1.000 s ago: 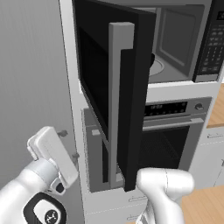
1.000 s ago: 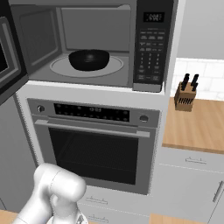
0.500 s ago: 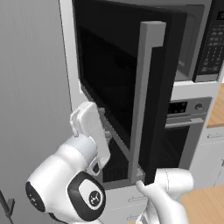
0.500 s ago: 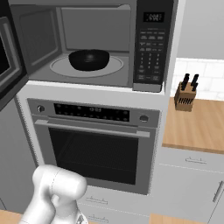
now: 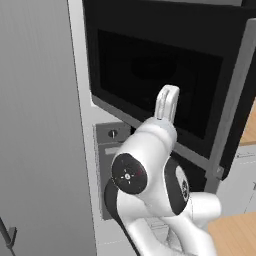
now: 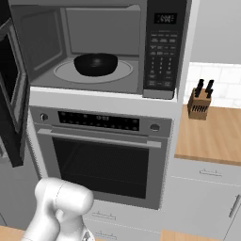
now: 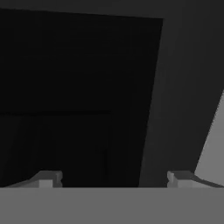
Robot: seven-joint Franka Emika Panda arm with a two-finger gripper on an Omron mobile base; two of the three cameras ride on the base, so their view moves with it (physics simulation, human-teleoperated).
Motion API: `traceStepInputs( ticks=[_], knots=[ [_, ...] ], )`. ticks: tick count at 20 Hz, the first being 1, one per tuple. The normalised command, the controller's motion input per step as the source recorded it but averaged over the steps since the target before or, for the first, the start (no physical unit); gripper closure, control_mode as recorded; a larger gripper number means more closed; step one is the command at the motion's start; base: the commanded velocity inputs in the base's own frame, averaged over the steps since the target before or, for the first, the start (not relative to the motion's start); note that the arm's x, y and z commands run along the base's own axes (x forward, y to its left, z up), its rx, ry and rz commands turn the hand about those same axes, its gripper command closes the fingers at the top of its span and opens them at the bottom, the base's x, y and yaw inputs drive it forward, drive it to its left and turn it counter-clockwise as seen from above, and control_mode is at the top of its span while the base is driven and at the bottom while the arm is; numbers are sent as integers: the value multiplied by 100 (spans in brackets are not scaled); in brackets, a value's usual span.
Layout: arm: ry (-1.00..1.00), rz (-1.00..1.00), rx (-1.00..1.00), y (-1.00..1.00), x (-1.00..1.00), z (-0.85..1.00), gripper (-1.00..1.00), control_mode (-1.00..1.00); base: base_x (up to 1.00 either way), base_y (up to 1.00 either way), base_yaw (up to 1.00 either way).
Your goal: Open the microwave, place the bowl with waffle inside the microwave, then close the microwave door and turn it on.
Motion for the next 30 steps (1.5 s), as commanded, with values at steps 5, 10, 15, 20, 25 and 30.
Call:
traceStepInputs(
  ticks=[5,10,15,20,25,30],
  knots=[
    [17,19,22,-87,100,0,-100,-100,0,0,0],
    [12,29,8,-57,100,0,-100,-100,0,0,0],
    [12,26,8,-49,100,0,-100,-100,0,0,0],
    [11,22,7,-46,99,0,-100,-100,0,0,0],
    [3,15,2,-29,100,-2,-100,-100,0,0,0],
    [0,11,0,-6,98,-13,-100,-100,0,0,0]
  ],
)
